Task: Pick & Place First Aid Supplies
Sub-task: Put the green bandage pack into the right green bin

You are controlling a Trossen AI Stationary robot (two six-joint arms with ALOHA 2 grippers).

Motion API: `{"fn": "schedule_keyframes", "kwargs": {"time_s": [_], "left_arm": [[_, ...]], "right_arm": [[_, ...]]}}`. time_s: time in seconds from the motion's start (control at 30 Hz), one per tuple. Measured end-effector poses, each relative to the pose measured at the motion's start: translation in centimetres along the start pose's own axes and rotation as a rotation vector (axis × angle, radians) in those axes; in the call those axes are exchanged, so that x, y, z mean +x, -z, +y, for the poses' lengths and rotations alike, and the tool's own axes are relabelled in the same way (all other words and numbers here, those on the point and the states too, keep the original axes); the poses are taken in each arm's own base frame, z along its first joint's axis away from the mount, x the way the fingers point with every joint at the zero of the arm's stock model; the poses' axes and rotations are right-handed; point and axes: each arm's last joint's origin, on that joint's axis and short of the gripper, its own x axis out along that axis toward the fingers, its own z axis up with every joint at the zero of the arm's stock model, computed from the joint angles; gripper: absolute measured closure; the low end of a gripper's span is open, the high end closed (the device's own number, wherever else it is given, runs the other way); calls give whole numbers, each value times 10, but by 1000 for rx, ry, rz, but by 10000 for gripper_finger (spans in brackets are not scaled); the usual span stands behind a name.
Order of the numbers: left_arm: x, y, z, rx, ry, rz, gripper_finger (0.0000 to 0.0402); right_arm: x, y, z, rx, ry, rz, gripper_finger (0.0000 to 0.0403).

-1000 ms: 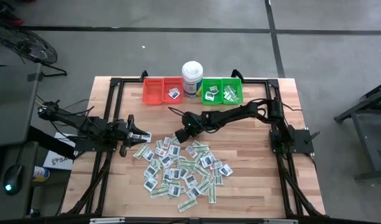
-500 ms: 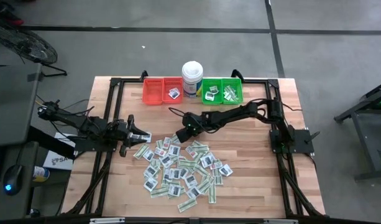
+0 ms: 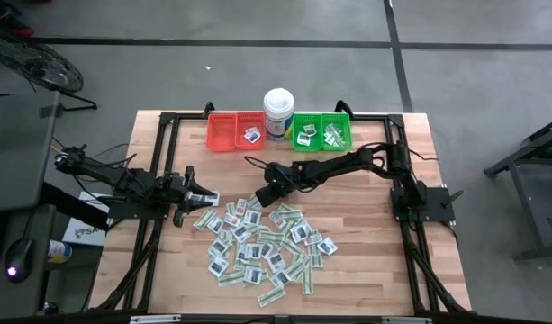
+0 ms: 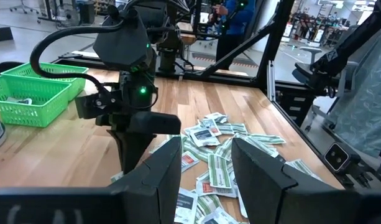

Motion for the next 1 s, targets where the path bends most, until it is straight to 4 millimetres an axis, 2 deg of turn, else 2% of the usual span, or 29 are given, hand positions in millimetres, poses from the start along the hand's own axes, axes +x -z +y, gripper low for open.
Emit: {"fn": "schedule_keyframes", "kwargs": {"time_s": [0.3, 0.53, 0.77, 1.0], "left_arm": [[0, 0, 0, 4, 1, 1, 261], [0, 0, 0, 4, 1, 1, 261], [0, 0, 0, 5, -1, 1, 261], [0, 0, 0, 9, -2, 1, 261]], "right_arm": [[-37, -9, 14, -62, -29, -36, 402], [-90, -14, 14, -118, 95, -64, 403], [-161, -23, -2, -133, 293, -135, 403], [-222, -31, -36, -70, 516, -182, 403]]}}
